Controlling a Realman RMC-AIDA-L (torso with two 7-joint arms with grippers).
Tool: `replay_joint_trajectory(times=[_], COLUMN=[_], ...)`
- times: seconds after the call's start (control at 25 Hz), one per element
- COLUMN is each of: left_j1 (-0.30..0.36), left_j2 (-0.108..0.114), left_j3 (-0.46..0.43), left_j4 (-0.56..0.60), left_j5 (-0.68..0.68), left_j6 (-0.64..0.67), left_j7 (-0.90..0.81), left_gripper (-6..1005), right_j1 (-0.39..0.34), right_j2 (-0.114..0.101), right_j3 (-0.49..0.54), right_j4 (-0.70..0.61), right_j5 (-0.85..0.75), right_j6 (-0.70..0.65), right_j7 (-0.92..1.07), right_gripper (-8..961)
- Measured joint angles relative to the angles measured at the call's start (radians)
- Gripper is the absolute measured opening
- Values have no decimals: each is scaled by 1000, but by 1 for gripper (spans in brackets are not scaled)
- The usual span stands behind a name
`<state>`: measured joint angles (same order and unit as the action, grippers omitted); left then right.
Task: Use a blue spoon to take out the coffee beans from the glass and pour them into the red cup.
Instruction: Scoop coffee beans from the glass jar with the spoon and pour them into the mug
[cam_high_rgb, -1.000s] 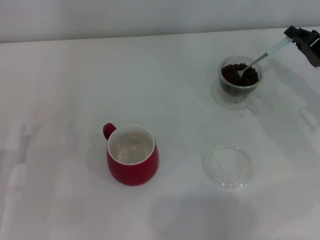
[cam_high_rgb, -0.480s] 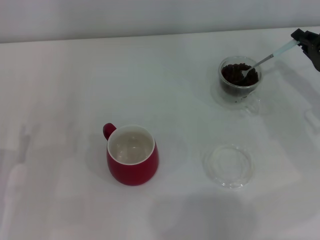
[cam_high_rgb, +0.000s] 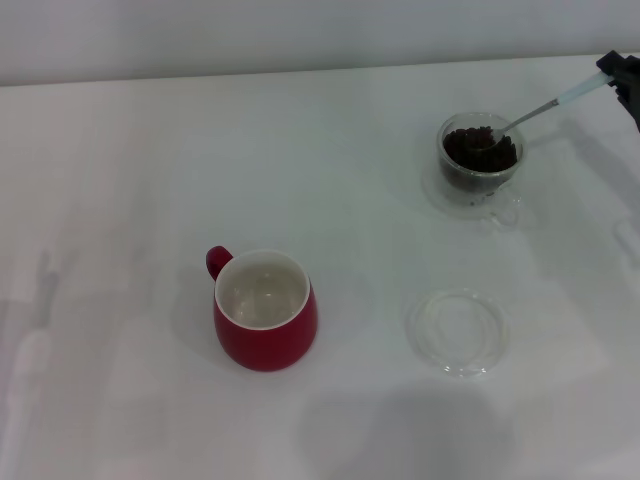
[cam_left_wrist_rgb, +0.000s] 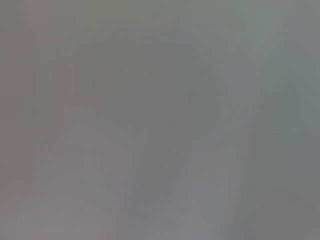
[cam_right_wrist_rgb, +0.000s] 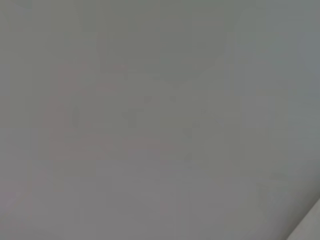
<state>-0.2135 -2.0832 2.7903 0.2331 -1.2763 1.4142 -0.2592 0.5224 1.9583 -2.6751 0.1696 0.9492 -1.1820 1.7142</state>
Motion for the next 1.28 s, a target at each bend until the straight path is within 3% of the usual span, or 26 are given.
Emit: replay_joint_trajectory(times=[0.36,1.28], left_j1=[0,-19], left_j2=[0,-1], left_j3=[0,0], left_j4=[4,6], left_j5=[0,6], left_j6=[0,5], left_j7=[0,-54], left_gripper=[733,733], right_j1=[-30,-65], right_j2=[-3,41], right_j3=[1,-61], right_j4=[-2,-43], right_j5=[22,-8], right_j6=[-63,-250], right_j7=[21,51], right_gripper=[140,139])
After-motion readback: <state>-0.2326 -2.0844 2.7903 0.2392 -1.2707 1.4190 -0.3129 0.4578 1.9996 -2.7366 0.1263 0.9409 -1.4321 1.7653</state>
